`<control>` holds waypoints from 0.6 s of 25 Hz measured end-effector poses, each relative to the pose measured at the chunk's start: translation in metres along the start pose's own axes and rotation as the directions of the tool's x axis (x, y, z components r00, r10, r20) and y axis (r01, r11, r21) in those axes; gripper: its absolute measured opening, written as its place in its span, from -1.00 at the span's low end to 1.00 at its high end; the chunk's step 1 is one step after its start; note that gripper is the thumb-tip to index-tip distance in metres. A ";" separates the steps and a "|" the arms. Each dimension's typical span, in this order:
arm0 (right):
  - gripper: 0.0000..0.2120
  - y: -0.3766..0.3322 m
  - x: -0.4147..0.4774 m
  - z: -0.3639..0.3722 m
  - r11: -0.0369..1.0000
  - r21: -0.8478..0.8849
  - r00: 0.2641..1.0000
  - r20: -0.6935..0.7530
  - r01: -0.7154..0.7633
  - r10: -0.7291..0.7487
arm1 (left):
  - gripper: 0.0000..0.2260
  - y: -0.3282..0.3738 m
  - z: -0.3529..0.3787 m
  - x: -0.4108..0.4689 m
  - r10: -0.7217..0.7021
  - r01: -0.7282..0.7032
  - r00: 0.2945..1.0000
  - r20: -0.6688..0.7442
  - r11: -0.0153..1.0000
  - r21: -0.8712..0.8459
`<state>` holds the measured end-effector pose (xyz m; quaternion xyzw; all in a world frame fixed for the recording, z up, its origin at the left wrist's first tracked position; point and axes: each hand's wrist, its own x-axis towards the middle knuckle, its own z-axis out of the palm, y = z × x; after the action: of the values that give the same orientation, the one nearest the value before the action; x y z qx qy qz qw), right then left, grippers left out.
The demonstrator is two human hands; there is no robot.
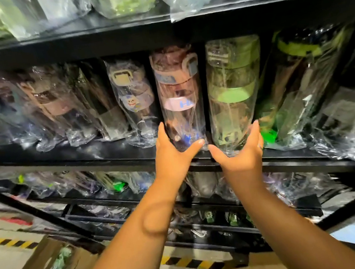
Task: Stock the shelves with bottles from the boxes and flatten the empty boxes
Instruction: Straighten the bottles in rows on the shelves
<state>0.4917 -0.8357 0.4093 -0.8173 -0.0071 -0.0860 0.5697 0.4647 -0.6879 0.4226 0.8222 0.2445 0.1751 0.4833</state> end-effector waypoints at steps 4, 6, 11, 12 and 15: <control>-0.32 0.003 -0.050 -0.017 0.968 -0.013 0.966 -0.047 0.252 -0.253 | -0.48 -0.016 -0.045 -0.019 0.077 -0.072 0.991 -0.112 0.996 0.046; -0.50 -0.008 -0.066 -0.012 0.929 0.005 0.929 0.006 0.370 -0.370 | -0.56 -0.023 -0.073 -0.014 0.107 -0.098 0.976 -0.190 0.994 0.053; -0.37 -0.060 -0.072 0.078 0.957 0.025 0.918 0.276 0.288 -0.283 | -0.36 -0.051 -0.123 0.030 0.032 -0.022 0.964 -0.263 0.999 0.040; -0.32 -0.068 -0.069 0.099 0.972 0.043 0.939 0.250 0.232 -0.235 | -0.31 -0.057 -0.132 0.039 0.020 -0.014 0.966 -0.258 1.000 0.028; -0.23 -0.082 -0.054 0.152 0.991 0.043 0.990 0.060 0.126 -0.128 | -0.21 -0.070 -0.149 0.064 0.019 -0.017 0.979 -0.204 1.000 0.012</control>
<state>0.4491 -0.6606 0.4266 -0.8063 -0.0785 -0.0963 0.5783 0.4223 -0.5163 0.4345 0.8044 0.2864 0.2617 0.4500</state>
